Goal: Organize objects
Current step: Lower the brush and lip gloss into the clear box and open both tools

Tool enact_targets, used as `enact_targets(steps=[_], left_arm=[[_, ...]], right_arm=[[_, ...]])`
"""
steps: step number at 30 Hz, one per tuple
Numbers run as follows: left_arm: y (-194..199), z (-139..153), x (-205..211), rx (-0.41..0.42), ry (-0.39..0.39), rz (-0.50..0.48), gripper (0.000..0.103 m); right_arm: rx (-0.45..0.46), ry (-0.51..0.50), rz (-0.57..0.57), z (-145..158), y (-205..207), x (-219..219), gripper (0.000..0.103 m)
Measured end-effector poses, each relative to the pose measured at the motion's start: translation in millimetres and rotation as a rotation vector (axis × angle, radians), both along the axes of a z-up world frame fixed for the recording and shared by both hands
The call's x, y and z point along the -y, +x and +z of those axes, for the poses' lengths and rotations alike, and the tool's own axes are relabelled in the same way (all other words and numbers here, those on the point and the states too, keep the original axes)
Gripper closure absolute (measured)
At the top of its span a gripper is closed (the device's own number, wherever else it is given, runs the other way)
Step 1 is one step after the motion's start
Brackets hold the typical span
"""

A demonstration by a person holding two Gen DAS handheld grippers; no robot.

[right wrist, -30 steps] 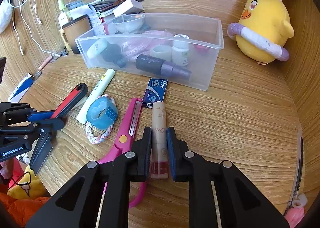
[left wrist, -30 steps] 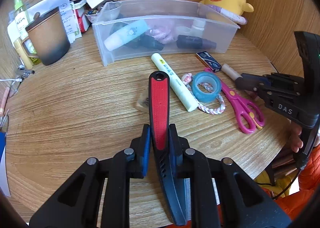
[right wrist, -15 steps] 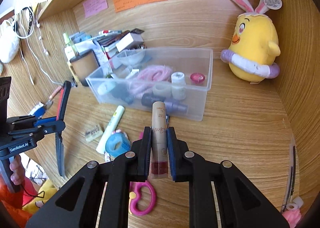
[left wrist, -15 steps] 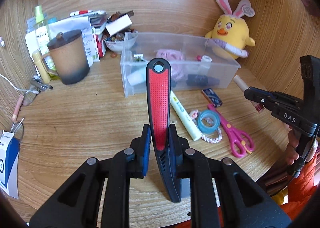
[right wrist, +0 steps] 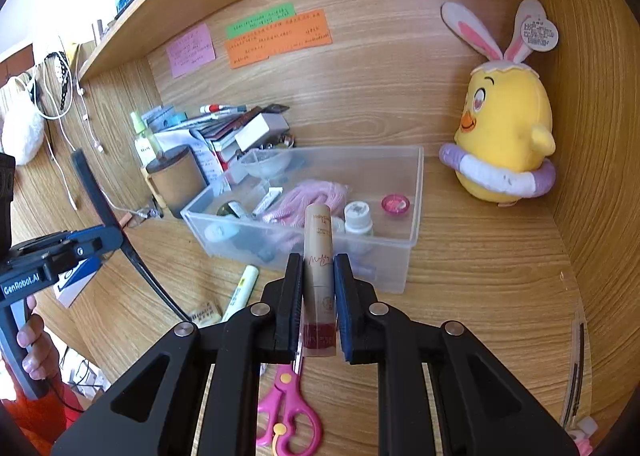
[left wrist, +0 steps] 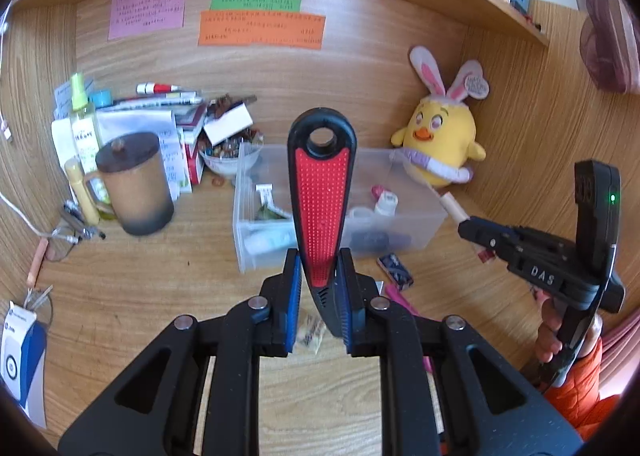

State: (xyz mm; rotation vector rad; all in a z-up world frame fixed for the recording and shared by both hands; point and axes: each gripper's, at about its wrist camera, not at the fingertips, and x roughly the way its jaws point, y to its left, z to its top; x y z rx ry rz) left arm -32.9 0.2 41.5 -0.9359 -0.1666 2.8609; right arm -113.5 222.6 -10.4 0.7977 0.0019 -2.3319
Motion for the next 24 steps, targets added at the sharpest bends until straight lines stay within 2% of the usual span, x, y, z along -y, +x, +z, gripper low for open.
enact_targets(steps=[9,16,24], left_arm=[[-31,33,0,-0.094,-0.018,0.025,0.086],[-60,43,2,-0.116,-0.035,0.050,0.086],[-96,38,13,-0.102,-0.039,0.095,0.086]], right_arm=[[-0.045,-0.037,-0.004,19,-17,7,0.089],[-0.047,-0.033,-0.027,23,-39,15,0.089],[-0.037,0.019,-0.081,16,-62,22,0.089]])
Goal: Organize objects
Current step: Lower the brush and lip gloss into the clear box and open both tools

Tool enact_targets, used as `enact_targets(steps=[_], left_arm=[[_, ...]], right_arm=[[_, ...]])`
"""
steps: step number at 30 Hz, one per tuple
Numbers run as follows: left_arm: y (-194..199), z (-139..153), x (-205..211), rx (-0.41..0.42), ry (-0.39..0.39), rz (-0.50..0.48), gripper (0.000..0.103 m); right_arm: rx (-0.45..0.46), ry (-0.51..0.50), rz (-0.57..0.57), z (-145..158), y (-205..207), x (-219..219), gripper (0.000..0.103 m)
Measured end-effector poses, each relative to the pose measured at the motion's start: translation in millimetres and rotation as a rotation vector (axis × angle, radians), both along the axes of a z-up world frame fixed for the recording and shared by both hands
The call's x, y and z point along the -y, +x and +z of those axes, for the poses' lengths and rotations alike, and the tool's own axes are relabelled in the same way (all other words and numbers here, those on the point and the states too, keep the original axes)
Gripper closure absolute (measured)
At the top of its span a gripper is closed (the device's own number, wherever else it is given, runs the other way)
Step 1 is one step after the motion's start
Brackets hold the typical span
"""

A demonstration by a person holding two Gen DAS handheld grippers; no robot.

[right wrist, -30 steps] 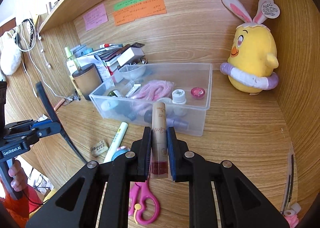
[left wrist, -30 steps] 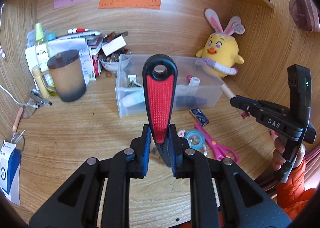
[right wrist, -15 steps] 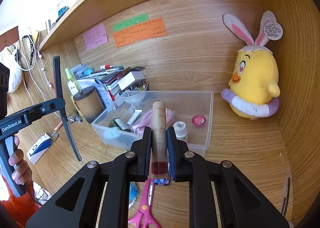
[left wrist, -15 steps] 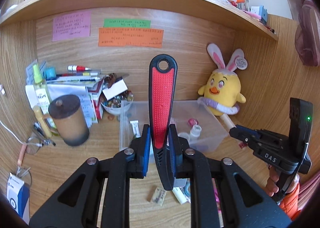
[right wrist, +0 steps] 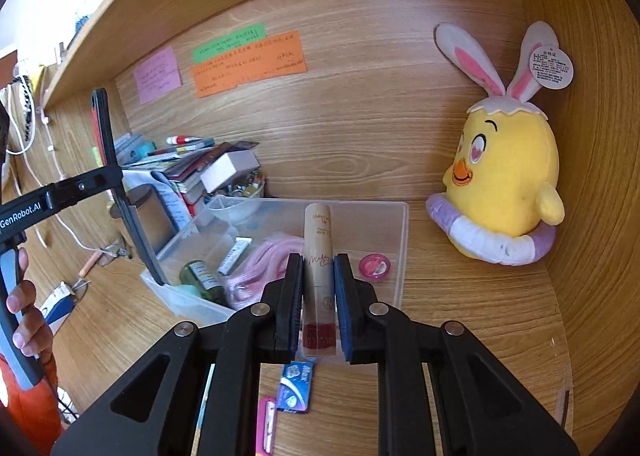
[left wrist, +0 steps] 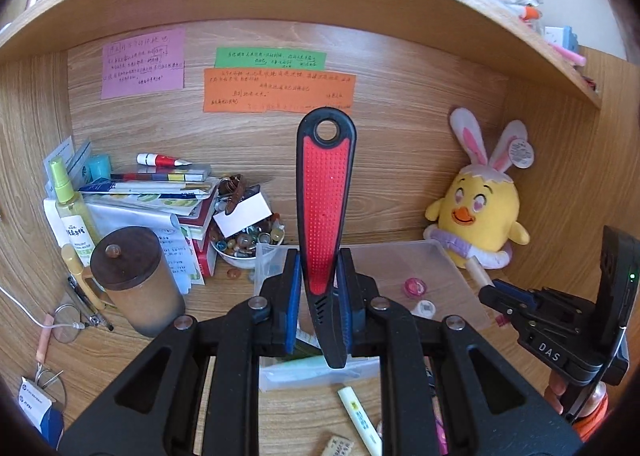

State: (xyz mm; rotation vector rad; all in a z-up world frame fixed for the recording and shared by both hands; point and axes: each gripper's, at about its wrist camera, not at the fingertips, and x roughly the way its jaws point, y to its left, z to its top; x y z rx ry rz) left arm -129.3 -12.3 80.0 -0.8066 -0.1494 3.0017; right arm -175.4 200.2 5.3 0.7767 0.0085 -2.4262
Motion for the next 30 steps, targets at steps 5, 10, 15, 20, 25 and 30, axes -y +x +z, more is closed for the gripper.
enact_targets(steps=[5,10,15,20,25,30], left_arm=[[-23,-13,-4,0.041,-0.024,0.010,0.086],[-48,-29,-18,0.102,-0.068,0.001,0.086],[-60,-45,-34,0.176,-0.090,-0.054,0.086],[-53,-41,-39,0.156,-0.090,-0.075,0.084],[-36,-31,-41,0.115,-0.106,-0.082,0.069],[-16,-26,-39,0.085,-0.126,-0.077,0.047]], right_arm=[[0.062,0.022,-0.013,-15,-17,6,0.089],[0.108,0.040,-0.031,-29,-32,12,0.089],[0.138,0.060,-0.009,-40,-39,19,0.089],[0.119,0.078,0.014,-35,-32,21,0.073],[0.056,0.075,0.019,-20,-16,18,0.063],[0.028,0.070,0.043,-12,1,16,0.056]])
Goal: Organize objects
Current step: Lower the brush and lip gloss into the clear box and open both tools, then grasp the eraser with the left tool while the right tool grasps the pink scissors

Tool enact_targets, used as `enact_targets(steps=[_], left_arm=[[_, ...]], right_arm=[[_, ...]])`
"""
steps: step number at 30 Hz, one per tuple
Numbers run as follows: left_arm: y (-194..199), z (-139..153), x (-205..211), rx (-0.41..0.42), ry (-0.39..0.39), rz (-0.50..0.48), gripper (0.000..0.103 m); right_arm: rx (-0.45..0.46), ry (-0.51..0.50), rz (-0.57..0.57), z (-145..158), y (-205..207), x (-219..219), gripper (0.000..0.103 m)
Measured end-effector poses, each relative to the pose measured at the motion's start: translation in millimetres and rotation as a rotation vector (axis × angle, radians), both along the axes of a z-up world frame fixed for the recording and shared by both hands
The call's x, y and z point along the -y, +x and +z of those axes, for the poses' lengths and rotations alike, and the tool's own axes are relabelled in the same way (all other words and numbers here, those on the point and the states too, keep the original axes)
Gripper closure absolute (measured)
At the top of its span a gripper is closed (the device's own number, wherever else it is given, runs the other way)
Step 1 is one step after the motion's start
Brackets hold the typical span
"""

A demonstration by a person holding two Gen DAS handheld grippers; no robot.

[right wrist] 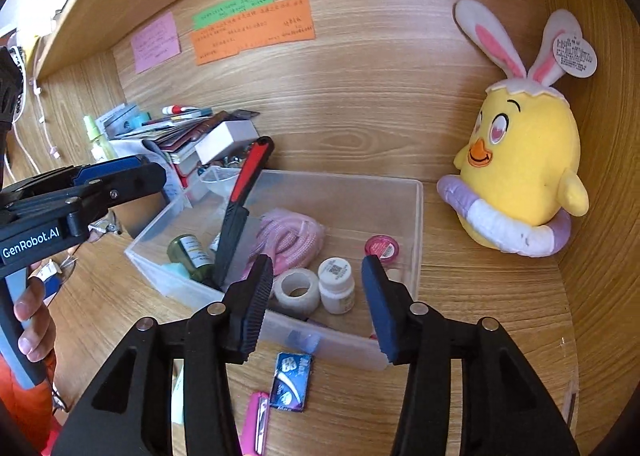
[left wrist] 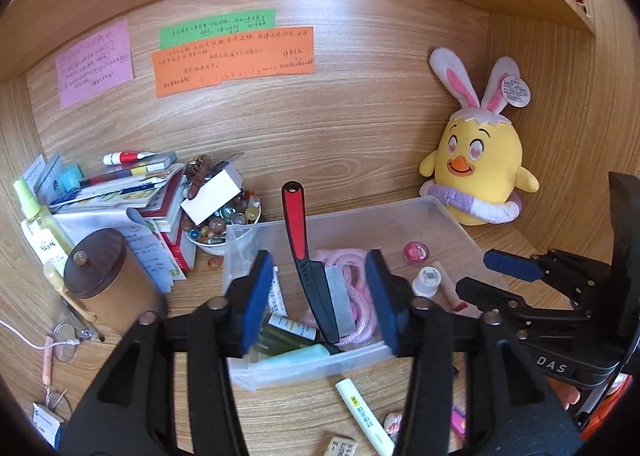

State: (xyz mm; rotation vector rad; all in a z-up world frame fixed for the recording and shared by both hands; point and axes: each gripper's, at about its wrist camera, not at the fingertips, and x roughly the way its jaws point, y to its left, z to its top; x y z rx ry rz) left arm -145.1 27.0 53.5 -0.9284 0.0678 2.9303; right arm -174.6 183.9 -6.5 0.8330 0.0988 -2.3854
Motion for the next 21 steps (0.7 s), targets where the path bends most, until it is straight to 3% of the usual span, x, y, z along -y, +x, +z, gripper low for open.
enact_targets(steps=[4,9,21], left_arm=[[16,-4,3,-0.005,-0.018,0.017,0.021],[36,-15,5,0.019,-0.034,0.011,0.007],[64,-72,18,0.199,-0.040,-0.024,0.004]], right_arm=[[-0.026,0.021,0.017,1,16,1,0.043],[-0.023,0.043,0.038,-6,37,-1,0.032],[0.080,0.112,0.053,-51,74,-12,0.029]])
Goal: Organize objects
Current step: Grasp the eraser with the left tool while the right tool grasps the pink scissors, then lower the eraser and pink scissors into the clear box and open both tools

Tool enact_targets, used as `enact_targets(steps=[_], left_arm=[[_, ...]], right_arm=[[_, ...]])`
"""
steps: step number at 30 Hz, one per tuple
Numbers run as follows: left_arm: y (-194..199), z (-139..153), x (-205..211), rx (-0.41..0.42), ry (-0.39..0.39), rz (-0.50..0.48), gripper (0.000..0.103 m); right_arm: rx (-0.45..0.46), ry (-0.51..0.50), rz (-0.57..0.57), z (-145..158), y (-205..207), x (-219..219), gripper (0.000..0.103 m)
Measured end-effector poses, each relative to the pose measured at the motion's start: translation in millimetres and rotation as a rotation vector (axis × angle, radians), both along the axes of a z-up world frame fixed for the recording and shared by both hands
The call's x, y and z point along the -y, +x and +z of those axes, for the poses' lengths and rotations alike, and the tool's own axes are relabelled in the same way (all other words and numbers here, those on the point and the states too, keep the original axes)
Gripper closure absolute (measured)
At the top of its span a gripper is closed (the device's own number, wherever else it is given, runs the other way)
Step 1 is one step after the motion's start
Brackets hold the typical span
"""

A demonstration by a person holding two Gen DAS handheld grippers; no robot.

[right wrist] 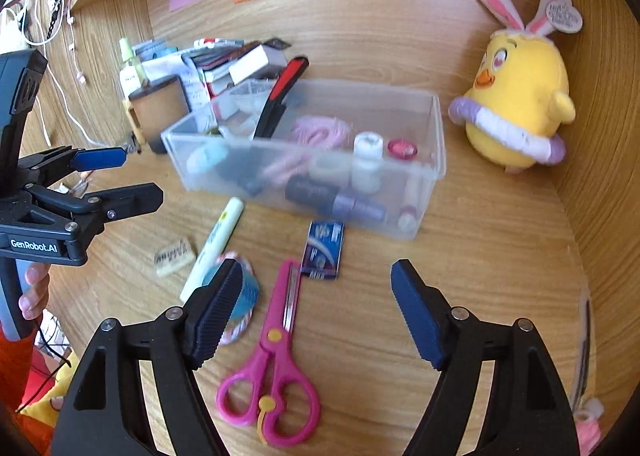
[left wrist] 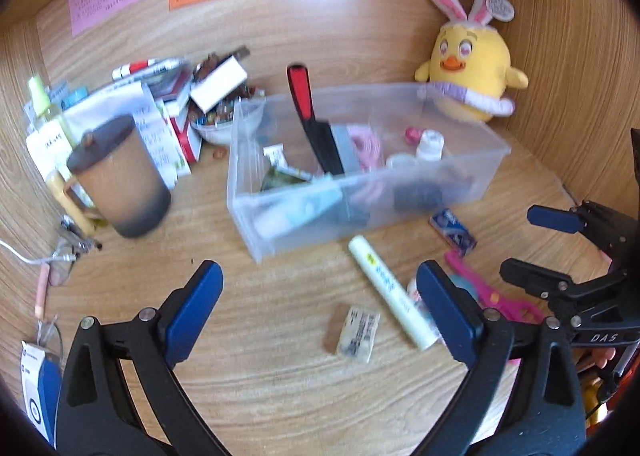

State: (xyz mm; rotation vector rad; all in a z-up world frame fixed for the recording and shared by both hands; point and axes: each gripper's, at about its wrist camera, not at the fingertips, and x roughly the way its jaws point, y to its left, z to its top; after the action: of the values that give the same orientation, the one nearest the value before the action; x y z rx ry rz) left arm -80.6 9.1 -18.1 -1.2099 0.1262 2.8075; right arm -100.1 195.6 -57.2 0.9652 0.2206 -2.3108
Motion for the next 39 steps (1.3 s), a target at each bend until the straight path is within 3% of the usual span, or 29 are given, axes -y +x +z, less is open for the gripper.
enact_targets(steps=[7,13,16,23,26,30,39], left_arm=[[9,-34,8,0.098,0.005,0.003,0.004],[14,-47,7,0.149,0.010,-0.008,0.006],[13,-51,3,0.163,0.003,-0.019,0.018],[9,-56,-3,0.172,0.013,-0.031,0.033],[9,-55,-4,0.168,0.026,-0.031,0.046],[4,-52,-8,0.160,0.023,-0.041,0.077],[3,-44,-8,0.131,0.047,-0.029,0.080]], right_arm=[[0.075,0.073,0.028,-27,6,8,0.029],[0.089,0.097,0.016,-33,8,7,0.051],[0.087,0.091,0.013,-32,10,5,0.058],[0.020,0.119,0.056,-35,24,15,0.084],[0.021,0.108,0.064,-34,23,17,0.085],[0.048,0.075,0.050,-34,19,11,0.085],[0.013,0.006,0.003,-16,18,-5,0.086]])
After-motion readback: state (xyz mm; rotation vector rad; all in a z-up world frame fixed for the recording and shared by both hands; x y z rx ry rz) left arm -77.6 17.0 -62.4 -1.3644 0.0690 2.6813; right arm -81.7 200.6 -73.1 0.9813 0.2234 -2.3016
